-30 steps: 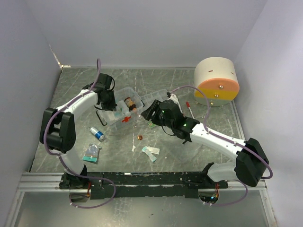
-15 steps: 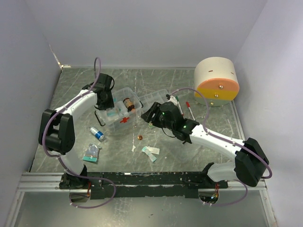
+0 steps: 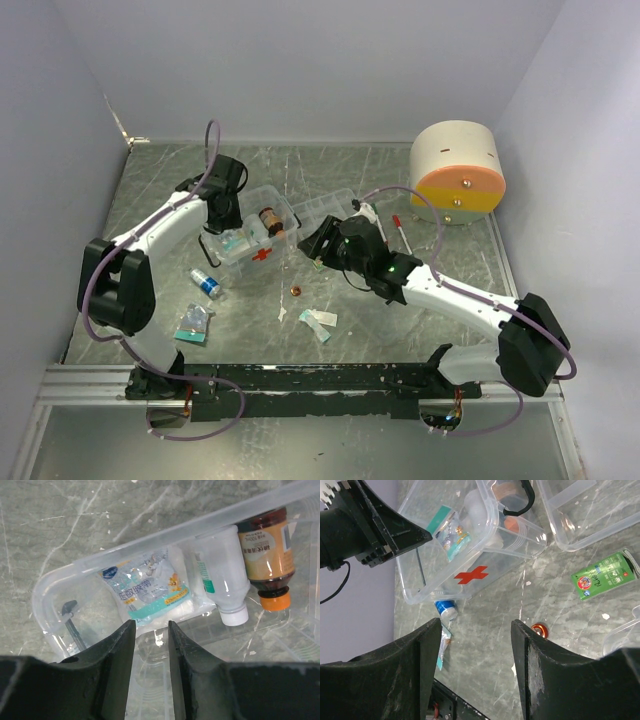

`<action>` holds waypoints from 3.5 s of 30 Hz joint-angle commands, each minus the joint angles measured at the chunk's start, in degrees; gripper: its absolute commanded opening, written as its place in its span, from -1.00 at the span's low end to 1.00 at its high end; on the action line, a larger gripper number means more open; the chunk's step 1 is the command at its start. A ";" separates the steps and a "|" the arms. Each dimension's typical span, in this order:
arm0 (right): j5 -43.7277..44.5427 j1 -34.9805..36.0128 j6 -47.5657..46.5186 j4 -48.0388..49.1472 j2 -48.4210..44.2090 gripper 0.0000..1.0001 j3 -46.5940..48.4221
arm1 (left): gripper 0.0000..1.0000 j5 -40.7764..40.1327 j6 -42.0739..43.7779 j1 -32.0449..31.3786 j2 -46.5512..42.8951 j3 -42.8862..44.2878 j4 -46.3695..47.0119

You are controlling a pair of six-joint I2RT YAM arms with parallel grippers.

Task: Organize the medicine kit

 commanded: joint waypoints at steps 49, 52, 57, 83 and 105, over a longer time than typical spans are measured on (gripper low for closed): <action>11.31 22.84 -22.30 10.82 20.38 0.27 8.88 | 0.01 -9.56 2.45 -4.86 -32.94 1.88 -1.04; 14.01 26.03 -21.82 10.78 26.07 0.27 14.92 | 0.21 -8.80 3.37 -4.84 -38.42 2.26 -3.21; 17.60 29.79 -20.43 9.76 35.43 0.18 23.11 | 0.31 -10.57 3.62 -4.80 -46.07 2.80 -7.23; 29.90 33.38 -20.52 -16.02 52.03 -0.26 40.01 | 0.34 -11.27 2.80 -4.80 -52.66 1.09 -9.51; 17.17 29.27 -25.22 -11.66 46.90 -0.13 35.38 | 0.35 -10.57 3.57 -4.81 -50.68 0.34 -8.63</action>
